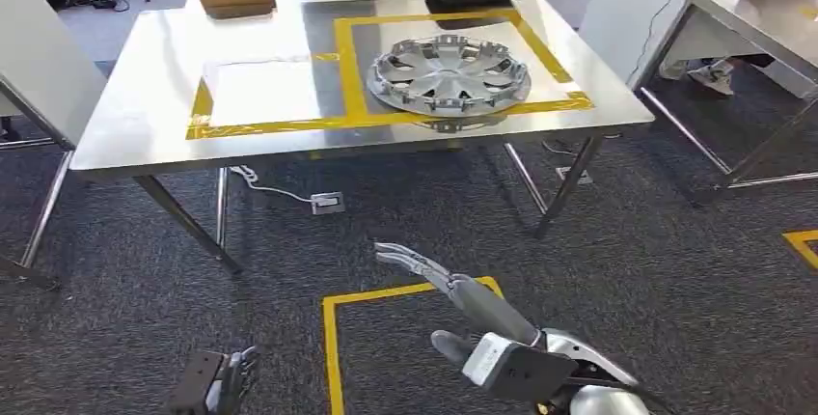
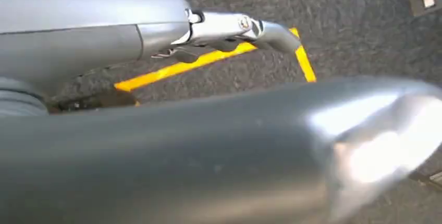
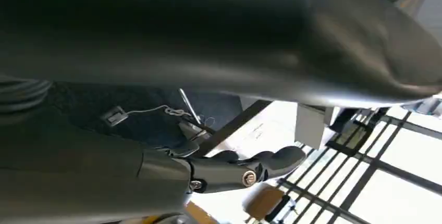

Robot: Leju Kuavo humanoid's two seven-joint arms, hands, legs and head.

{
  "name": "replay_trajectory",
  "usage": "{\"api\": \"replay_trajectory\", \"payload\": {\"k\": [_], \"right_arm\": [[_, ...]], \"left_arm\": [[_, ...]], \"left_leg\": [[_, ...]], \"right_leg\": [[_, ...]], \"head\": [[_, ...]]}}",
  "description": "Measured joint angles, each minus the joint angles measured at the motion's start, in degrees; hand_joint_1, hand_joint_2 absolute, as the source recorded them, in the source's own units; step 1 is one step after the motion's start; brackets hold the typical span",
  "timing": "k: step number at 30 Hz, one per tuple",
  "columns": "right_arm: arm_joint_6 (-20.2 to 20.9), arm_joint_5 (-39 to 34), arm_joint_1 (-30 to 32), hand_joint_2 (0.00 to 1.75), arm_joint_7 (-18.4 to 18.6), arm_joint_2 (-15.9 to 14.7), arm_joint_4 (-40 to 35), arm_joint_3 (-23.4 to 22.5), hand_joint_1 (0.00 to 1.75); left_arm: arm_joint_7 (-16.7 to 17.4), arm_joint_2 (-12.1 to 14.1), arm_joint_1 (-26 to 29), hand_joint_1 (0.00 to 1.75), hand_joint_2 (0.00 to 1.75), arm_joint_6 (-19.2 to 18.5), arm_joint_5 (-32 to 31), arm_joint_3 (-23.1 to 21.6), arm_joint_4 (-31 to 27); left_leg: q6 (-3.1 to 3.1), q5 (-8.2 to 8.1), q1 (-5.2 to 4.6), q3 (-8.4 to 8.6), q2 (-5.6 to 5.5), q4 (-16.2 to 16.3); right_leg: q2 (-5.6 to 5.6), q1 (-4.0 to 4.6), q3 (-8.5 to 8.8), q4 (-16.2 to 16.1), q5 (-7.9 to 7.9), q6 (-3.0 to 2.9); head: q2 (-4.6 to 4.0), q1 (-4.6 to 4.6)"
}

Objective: Take the parts from the cabinet and place them on the table.

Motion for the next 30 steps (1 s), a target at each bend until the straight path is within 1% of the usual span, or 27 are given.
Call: {"api": "replay_trajectory", "payload": {"k": [1, 2, 3, 4, 5, 6, 7, 8, 9, 10, 11, 12, 13, 14, 15, 16, 17, 18, 19, 21, 23, 26, 28, 30], "right_arm": [[0.1, -0.1, -0.4, 0.00, -0.1, 0.0, 0.6, 0.3, 0.00], [0.2, -0.3, -0.9, 0.00, -0.5, 0.1, 1.0, 0.7, 0.00], [0.2, -0.5, -1.4, 0.00, -0.7, 0.1, 1.5, 1.0, 0.00], [0.3, -0.8, -1.8, 0.00, -0.8, 0.3, 2.0, 1.1, 0.00], [0.3, -0.9, -1.9, 0.00, -0.9, 0.4, 2.5, 1.3, 0.00], [0.4, -0.9, -2.0, 0.00, -0.9, 0.4, 2.9, 1.4, 0.00], [0.4, -0.9, -2.0, 0.00, -0.9, 0.5, 3.3, 1.5, 0.00], [0.4, -0.9, -2.2, 0.00, -0.9, 0.5, 3.6, 1.8, 0.00], [0.4, -1.0, -2.3, 0.00, -0.9, 0.5, 3.9, 1.9, 0.00], [0.4, -1.1, -2.5, 0.00, -1.0, 0.5, 4.1, 2.0, 0.00], [0.2, -1.3, -2.8, 0.00, -1.0, 0.6, 4.4, 2.1, 0.00], [0.1, -1.5, -3.1, 0.00, -1.1, 0.6, 4.5, 2.1, 0.00], [0.0, -1.6, -3.3, 0.00, -1.2, 0.7, 4.6, 2.1, 0.00], [-0.1, -1.7, -3.5, 0.00, -1.3, 0.8, 4.8, 2.2, 0.00], [-0.2, -1.8, -3.6, 0.00, -1.5, 0.9, 4.8, 2.2, 0.00], [-0.3, -1.8, -3.6, 0.00, -1.5, 0.9, 4.9, 2.2, 0.00], [-0.3, -1.8, -3.7, 0.00, -1.5, 0.9, 5.1, 2.3, 0.00], [-0.3, -1.8, -3.7, 0.00, -1.5, 0.9, 5.1, 2.3, 0.00], [-0.3, -1.8, -3.8, 0.00, -1.5, 0.9, 5.1, 2.3, 0.00], [-0.3, -1.8, -3.9, 0.00, -1.5, 0.9, 5.3, 2.3, 0.00], [-0.3, -1.8, -3.9, 0.00, -1.1, 0.9, 5.5, 2.3, 0.00], [-1.2, -1.4, -3.8, 0.00, 1.0, 0.9, 5.9, 2.3, 0.00], [-4.2, -0.4, -3.3, 0.00, 4.4, 0.9, 8.2, 2.1, 0.00], [-8.0, -0.2, -2.1, 0.00, 5.9, 0.9, 12.1, 1.4, 0.00]], "left_arm": [[0.1, 0.0, 0.1, 0.00, 0.00, 0.1, 0.1, 0.2, 0.0], [0.1, 0.1, 0.1, 0.00, 0.00, 0.4, 0.1, 0.5, 0.0], [0.2, 0.2, 0.2, 0.00, 0.00, 0.5, 0.1, 0.7, -0.2], [0.2, 0.2, 0.2, 0.00, 0.00, 0.7, 0.1, 0.8, -0.4], [0.2, 0.3, 0.1, 0.00, 0.00, 0.8, 0.1, 0.9, -0.6], [0.2, 0.3, 0.1, 0.00, 0.00, 0.9, 0.1, 1.1, -0.7], [0.3, 0.4, 0.2, 0.00, 0.00, 1.0, 0.1, 1.2, -0.8], [0.3, 0.4, 0.2, 0.00, 0.00, 1.0, 0.1, 1.2, -0.8], [0.3, 0.5, 0.2, 0.00, 0.00, 1.0, 0.1, 1.2, -0.9], [0.3, 0.5, 0.2, 0.00, 0.00, 1.2, 0.1, 1.3, -1.1], [0.3, 0.6, 0.1, 0.00, 0.00, 1.3, 0.1, 1.3, -1.4], [0.3, 0.7, 0.0, 0.00, 0.00, 1.4, 0.1, 1.3, -1.7], [0.3, 0.7, -0.2, 0.00, 0.00, 1.6, 0.0, 1.3, -2.0], [0.1, 0.7, -0.1, 0.00, 0.00, 1.8, -0.2, 1.3, -2.2], [0.1, 0.7, -0.1, 0.00, 0.00, 1.8, -0.3, 1.3, -2.2], [0.1, 0.8, -0.1, 0.00, 0.00, 1.9, -0.3, 1.3, -2.4], [0.1, 0.9, -0.1, 0.00, 0.00, 1.9, -0.3, 1.4, -2.6], [0.1, 0.9, -0.1, 0.00, 0.00, 2.0, -0.3, 1.4, -2.7], [0.1, 0.9, -0.1, 0.00, 0.00, 2.0, -0.3, 1.4, -2.8], [0.1, 0.9, -0.1, 0.00, 0.00, 2.0, -0.3, 1.4, -2.9], [0.1, 0.9, -0.1, 0.00, 0.00, 2.3, -0.3, 1.4, -3.1], [0.1, 0.9, -0.1, 0.00, 0.00, 2.8, -0.3, 1.8, -3.3], [0.1, 0.9, -0.1, 0.00, 0.00, 3.2, -0.3, 2.3, -3.3], [0.0, 0.9, 0.2, 0.00, 0.00, 3.4, -0.7, 2.6, -3.3]], "left_leg": [[-0.32, 0.41, 0.03, -0.02, 0.01, -0.3], [-0.68, 0.41, -0.22, -0.29, -0.05, -0.1], [-1.14, -1.15, -0.05, -0.85, -0.15, 0.8], [-1.56, -4.20, 0.09, -1.88, -0.18, 3.7], [-2.00, -7.30, 0.30, -3.30, -0.17, 8.1], [-2.36, -9.73, 0.48, -4.68, -0.17, 12.7], [-2.62, -10.84, 0.59, -5.46, -0.16, 15.9], [-2.83, -10.44, 0.76, -5.13, -0.15, 16.8], [-3.01, -8.85, 0.93, -3.47, -0.14, 15.0], [-3.12, -6.89, 1.08, -0.86, -0.13, 11.2], [-3.26, -5.18, 1.25, 2.41, -0.10, 6.1], [-3.34, -5.32, 1.44, 5.31, -0.09, 1.1], [-2.47, -5.86, 0.82, 6.15, -0.45, -0.1], [-1.92, -5.57, 0.77, 5.73, -0.57, 0.0], [-1.50, -5.62, 0.83, 5.48, -0.54, -0.3], [-1.40, -5.53, 0.91, 5.37, -0.43, -0.4], [-1.09, -5.36, 0.81, 5.25, -0.47, -0.4], [-0.87, -5.22, 0.73, 5.19, -0.49, -0.4], [-0.66, -5.10, 0.67, 5.10, -0.48, -0.4], [-0.36, -4.88, 0.60, 4.81, -0.40, -0.3], [-0.18, -4.72, 0.57, 4.55, -0.38, -0.3], [-0.10, -4.60, 0.52, 4.39, -0.38, -0.3], [-0.12, -4.59, 0.52, 4.39, -0.38, -0.3], [-0.13, -4.59, 0.52, 4.37, -0.39, -0.3]], "right_leg": [[0.00, 0.07, -0.22, -0.1, 0.36, -0.46], [-0.21, -0.65, -0.50, -0.8, 1.24, -0.81], [-0.22, -0.72, -0.86, -0.9, 1.80, -1.06], [-0.32, -0.81, -1.45, -0.8, 2.21, -1.45], [-0.38, -0.82, -2.02, -0.7, 2.64, -1.46], [-0.51, -0.81, -2.61, -0.7, 3.03, -1.46], [-0.56, -0.83, -3.24, -0.5, 3.38, -1.38], [-0.60, -0.91, -3.90, -0.3, 3.70, -1.26], [-0.59, -1.01, -4.53, 0.0, 3.97, -1.07], [-0.59, -1.15, -5.12, 0.3, 4.13, -0.88], [-0.58, -1.31, -5.62, 0.7, 4.25, -0.69], [-0.59, -1.36, -5.99, 1.1, 4.37, -0.39], [-0.59, -1.21, -6.47, 1.2, 4.64, 0.04], [-0.57, -1.19, -6.35, 1.2, 4.91, 0.41], [-0.51, -1.12, -6.43, 1.2, 5.14, 0.70], [-0.45, -1.08, -6.64, 1.2, 4.70, -0.10], [-0.45, -1.05, -6.72, 1.2, 5.02, -1.08], [-0.45, -1.07, -6.68, 1.0, 5.17, -1.22], [-0.45, -1.10, -6.66, 0.8, 5.54, -1.02], [-0.43, -1.20, -6.67, 0.3, 6.40, 0.29], [-0.42, -1.21, -6.78, 0.0, 6.69, 0.73], [-0.42, -1.23, -6.90, -0.1, 6.89, 1.03], [-0.42, -1.22, -6.94, -0.1, 6.91, 1.10], [-0.43, -1.21, -6.95, -0.1, 6.85, 1.20]], "head": [[-0.02, -0.02], [-0.02, -0.02], [-0.02, -0.04], [0.00, -0.09], [-0.02, -0.11], [-0.02, -0.09], [-0.02, -0.09], [-0.02, -0.11], [-0.02, -0.09], [0.00, -0.09], [-0.02, -0.09], [-0.02, -0.09], [-0.02, -0.13], [-0.02, -0.07], [0.00, -0.04], [-0.02, -0.07], [-0.02, 0.05], [-0.02, 0.04], [-0.02, 0.04], [0.00, 0.06], [-0.02, 0.07], [-0.02, 0.07], [-0.02, 0.04], [-0.02, 0.04]]}}
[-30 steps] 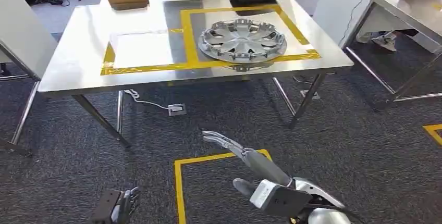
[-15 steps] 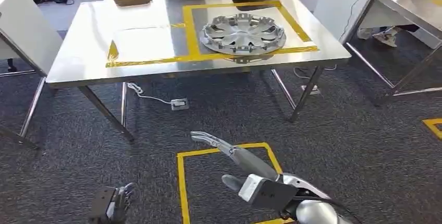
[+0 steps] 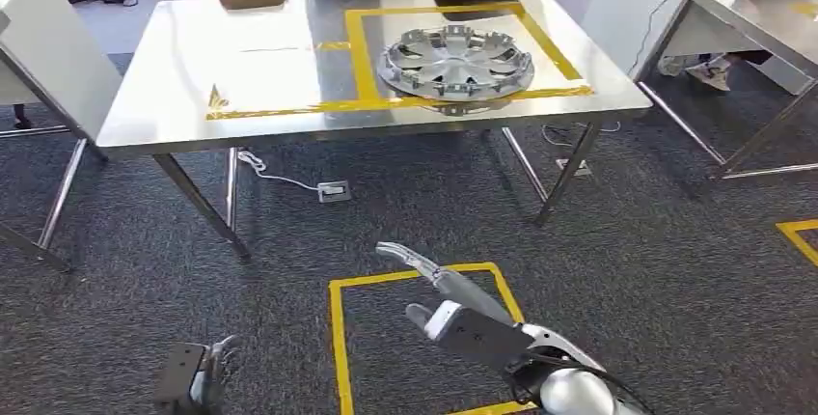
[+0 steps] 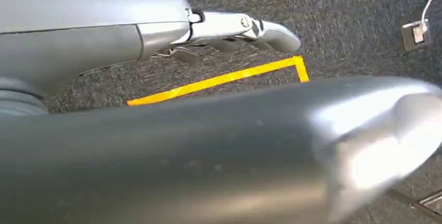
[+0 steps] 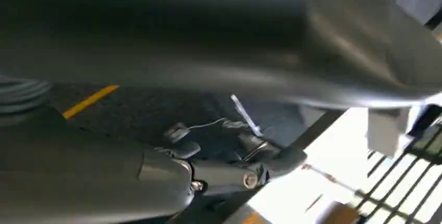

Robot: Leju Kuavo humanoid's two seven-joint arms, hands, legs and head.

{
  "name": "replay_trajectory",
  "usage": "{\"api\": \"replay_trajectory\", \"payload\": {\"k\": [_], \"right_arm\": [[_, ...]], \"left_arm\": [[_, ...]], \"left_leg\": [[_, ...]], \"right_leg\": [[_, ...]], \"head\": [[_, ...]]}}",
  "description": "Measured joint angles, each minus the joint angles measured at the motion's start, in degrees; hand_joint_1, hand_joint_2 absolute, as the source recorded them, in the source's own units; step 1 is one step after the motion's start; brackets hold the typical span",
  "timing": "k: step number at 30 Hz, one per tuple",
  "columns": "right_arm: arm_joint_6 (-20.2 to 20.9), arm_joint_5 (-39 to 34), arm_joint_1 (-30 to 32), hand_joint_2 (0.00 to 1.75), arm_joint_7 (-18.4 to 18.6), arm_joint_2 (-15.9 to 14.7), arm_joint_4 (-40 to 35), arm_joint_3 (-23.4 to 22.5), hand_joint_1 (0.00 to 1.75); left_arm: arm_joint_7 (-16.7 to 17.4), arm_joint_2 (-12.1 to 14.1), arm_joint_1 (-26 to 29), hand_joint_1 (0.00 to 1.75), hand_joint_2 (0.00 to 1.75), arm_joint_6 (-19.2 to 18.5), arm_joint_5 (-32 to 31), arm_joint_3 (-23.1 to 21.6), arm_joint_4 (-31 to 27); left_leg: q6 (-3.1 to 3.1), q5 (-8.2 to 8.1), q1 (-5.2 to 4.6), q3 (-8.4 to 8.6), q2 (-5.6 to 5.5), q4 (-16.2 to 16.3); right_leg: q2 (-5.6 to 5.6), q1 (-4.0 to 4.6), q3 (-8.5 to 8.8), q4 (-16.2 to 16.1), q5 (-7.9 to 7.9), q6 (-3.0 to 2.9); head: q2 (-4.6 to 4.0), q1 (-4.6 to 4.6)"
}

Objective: Take the parts from the cabinet and place them on the table.

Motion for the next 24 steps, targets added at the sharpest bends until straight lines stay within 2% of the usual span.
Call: {"api": "replay_trajectory", "payload": {"k": [2, 9, 14, 19, 24], "right_arm": [[-3.2, -1.0, 1.2, 0.00, 0.0, 0.0, 5.7, -1.3, 0.00], [-10.0, -3.0, 3.2, 0.00, -2.2, 0.5, 25.2, -6.7, 0.00], [-11.2, -3.5, 3.2, 0.00, -2.6, 1.5, 34.8, -8.9, 0.00], [-11.5, -3.6, 3.1, 0.00, -2.6, 2.0, 38.8, -9.8, 0.00], [-12.3, -4.8, 1.3, 0.00, -0.8, 2.5, 45.3, -11.5, 0.00]], "left_arm": [[-0.4, 0.0, 0.5, 0.00, 0.00, 0.0, -0.7, 0.2, 0.2], [-0.9, -0.3, 1.2, 0.00, 0.00, 0.0, -2.7, 0.2, 2.3], [-1.4, -0.7, 1.3, 0.00, 0.00, 0.0, -2.8, 0.2, 3.6], [-1.4, -0.8, 1.3, 0.00, 0.00, 0.0, -2.8, 0.2, 4.2], [-1.0, -0.9, 1.2, 0.00, 0.00, -0.5, -2.8, 0.2, 4.5]], "left_leg": [[-0.01, -0.01, 0.01, -0.03, 0.01, 0.0], [-0.14, 0.07, 0.06, -0.35, 0.00, 0.0], [-0.18, 0.09, 0.06, -0.40, 0.01, 0.0], [-0.21, 0.11, 0.06, -0.41, 0.03, 0.0], [-0.27, 0.16, 0.06, -0.41, 0.06, 0.0]], "right_leg": [[0.00, 0.01, -0.06, 0.0, -0.02, 0.03], [0.00, 0.04, -0.38, 0.1, -0.05, 0.06], [0.01, 0.04, -0.47, 0.2, -0.05, 0.06], [0.01, 0.04, -0.50, 0.2, -0.04, 0.05], [0.01, 0.03, -0.51, 0.2, -0.03, 0.05]], "head": [[0.00, 0.00], [0.00, 0.00], [0.00, 0.00], [0.00, 0.00], [0.00, 0.00]]}}
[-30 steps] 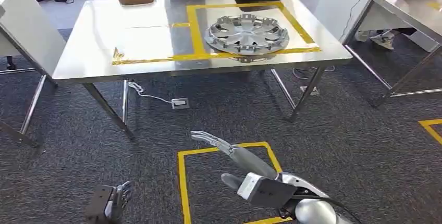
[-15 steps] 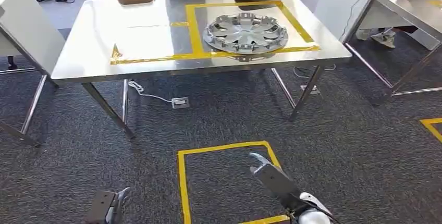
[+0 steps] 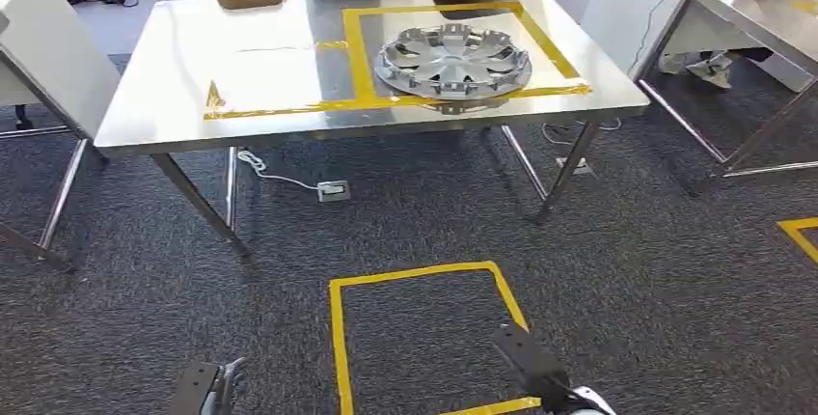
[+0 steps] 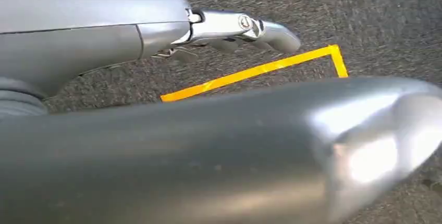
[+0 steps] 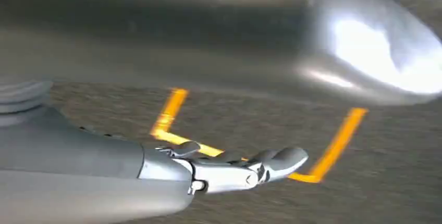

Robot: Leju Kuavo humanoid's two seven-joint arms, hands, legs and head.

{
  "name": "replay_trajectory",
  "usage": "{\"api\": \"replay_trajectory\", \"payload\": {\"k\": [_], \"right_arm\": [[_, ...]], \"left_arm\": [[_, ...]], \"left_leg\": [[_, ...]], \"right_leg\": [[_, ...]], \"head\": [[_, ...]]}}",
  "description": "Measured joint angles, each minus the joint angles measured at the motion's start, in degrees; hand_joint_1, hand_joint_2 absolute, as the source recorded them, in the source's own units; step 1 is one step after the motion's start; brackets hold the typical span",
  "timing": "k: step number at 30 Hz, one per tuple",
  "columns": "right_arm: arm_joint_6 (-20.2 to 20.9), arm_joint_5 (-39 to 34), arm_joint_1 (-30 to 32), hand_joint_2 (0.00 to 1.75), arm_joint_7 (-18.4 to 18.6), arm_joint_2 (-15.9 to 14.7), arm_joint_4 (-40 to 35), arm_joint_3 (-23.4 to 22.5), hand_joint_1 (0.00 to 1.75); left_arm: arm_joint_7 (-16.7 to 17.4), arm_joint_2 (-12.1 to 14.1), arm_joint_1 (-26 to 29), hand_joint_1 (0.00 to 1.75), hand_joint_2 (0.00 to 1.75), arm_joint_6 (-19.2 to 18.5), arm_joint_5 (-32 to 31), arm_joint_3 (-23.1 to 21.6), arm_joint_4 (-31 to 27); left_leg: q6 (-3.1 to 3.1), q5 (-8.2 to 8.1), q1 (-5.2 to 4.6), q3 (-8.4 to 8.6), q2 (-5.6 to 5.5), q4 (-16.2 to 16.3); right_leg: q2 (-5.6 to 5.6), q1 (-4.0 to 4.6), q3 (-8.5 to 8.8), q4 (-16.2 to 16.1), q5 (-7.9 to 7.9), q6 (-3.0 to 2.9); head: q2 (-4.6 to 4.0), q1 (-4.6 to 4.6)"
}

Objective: Take the parts from the cabinet and place them on the table.

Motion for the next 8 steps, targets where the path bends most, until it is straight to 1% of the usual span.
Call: {"api": "replay_trajectory", "payload": {"k": [5, 7, 8], "right_arm": [[0.5, -1.4, -2.9, 0.00, 0.4, 0.4, 11.3, -2.3, 0.00], [0.9, -2.0, -3.6, 0.00, 1.7, 0.5, 15.0, -3.0, 0.00], [1.2, -2.2, -3.9, 1.75, 2.7, 0.6, 17.3, -3.4, 0.00]], "left_arm": [[1.7, -0.1, -0.2, 0.00, 0.00, -0.5, -0.2, 0.0, 0.6], [3.2, -0.1, -0.3, 0.00, 0.00, -0.6, -0.2, 0.0, 0.8], [4.0, -0.1, -0.4, 0.00, 0.00, -0.6, -0.3, 0.0, 1.0]], "left_leg": [[0.00, 0.00, -0.01, 0.01, 0.00, 0.0], [-0.01, 0.01, -0.01, 0.01, 0.00, 0.0], [-0.01, 0.01, 0.00, 0.02, 0.00, 0.0]], "right_leg": [[0.00, 0.00, 0.00, 0.0, 0.01, 0.01], [0.01, 0.00, -0.01, 0.0, 0.01, 0.01], [0.00, 0.00, -0.02, 0.0, 0.01, 0.01]], "head": [[0.02, 0.00], [0.02, 0.00], [0.00, 0.00]]}}
